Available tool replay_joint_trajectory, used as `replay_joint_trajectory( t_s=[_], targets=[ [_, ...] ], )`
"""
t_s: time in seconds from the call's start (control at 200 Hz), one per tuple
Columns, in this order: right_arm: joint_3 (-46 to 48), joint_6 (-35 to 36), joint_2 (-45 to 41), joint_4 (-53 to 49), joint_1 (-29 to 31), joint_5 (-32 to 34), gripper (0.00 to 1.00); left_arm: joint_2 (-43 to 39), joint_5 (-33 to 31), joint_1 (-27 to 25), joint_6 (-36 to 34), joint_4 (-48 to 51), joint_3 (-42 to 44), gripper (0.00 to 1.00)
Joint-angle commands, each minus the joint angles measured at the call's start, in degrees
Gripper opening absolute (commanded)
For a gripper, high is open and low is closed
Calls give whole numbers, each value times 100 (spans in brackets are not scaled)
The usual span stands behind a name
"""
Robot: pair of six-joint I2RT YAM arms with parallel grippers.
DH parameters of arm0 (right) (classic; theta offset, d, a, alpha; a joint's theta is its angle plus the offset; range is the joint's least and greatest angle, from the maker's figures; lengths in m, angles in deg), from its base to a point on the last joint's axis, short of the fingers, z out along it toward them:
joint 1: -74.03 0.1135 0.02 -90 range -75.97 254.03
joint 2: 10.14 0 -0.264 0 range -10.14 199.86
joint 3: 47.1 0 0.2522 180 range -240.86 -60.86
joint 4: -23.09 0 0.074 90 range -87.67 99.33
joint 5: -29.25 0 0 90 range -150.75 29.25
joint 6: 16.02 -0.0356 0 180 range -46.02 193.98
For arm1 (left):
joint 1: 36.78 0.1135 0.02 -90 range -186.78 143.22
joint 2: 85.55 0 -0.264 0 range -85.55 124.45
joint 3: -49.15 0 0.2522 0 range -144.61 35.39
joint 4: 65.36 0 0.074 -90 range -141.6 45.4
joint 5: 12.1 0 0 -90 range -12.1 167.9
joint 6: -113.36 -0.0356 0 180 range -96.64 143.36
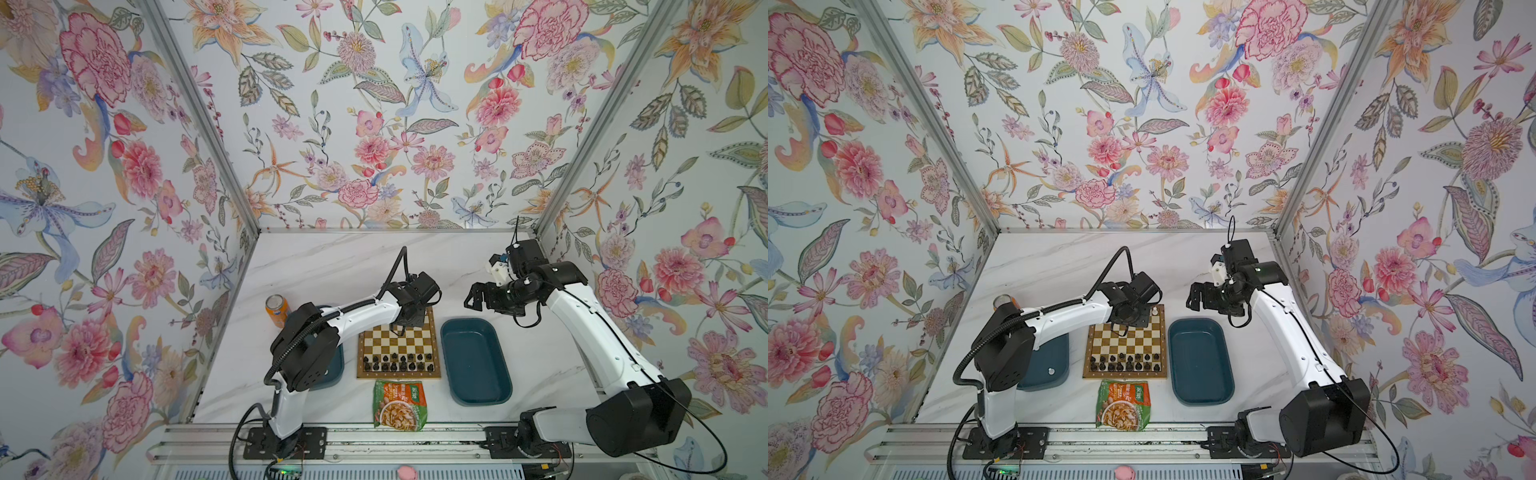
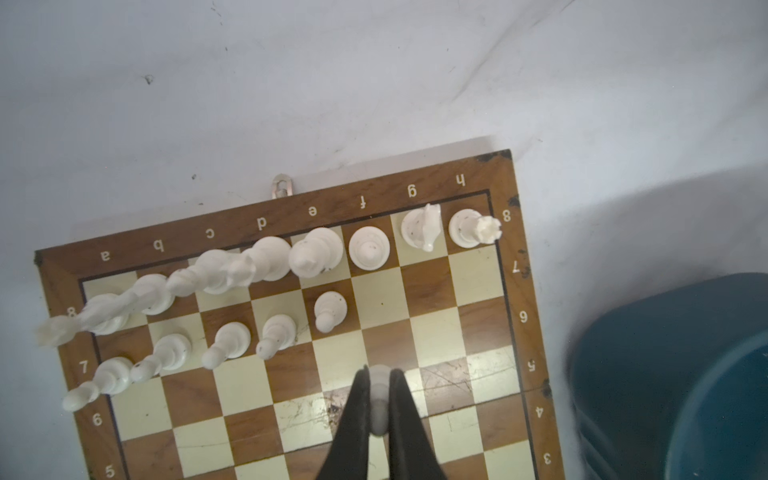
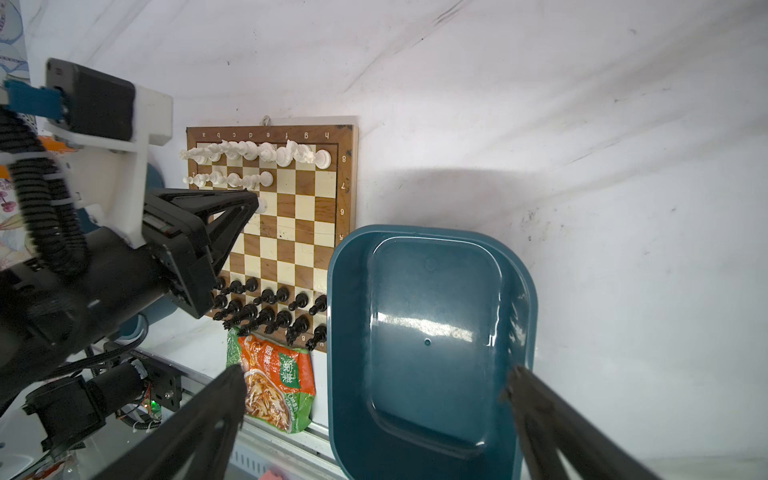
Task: Set up the chess pieces on the board
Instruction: 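Lift the white pawn with the left gripper and carry it toward the board, then lower the pawn onto the far second row and open the left gripper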
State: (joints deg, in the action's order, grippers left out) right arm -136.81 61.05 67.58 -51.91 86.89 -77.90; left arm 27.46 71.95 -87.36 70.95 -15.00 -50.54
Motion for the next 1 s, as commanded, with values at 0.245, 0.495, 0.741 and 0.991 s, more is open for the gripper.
replay_joint_trajectory(
  t_s=[0.245, 0.495, 0.741, 0.991],
  targets=[
    [70, 89, -160, -29, -65, -139, 99, 313, 44, -20, -79, -165, -143, 9],
    [74, 30, -175, -29, -88, -156, 99, 386, 54, 62, -154, -277, -100, 10],
    [-6, 1, -135, -30, -82, -145, 99, 426, 97, 154, -238, -356, -110, 10],
    [-74, -23, -82, -29, -82, -122, 99, 509, 125, 221, -261, -406, -141, 11]
  ],
)
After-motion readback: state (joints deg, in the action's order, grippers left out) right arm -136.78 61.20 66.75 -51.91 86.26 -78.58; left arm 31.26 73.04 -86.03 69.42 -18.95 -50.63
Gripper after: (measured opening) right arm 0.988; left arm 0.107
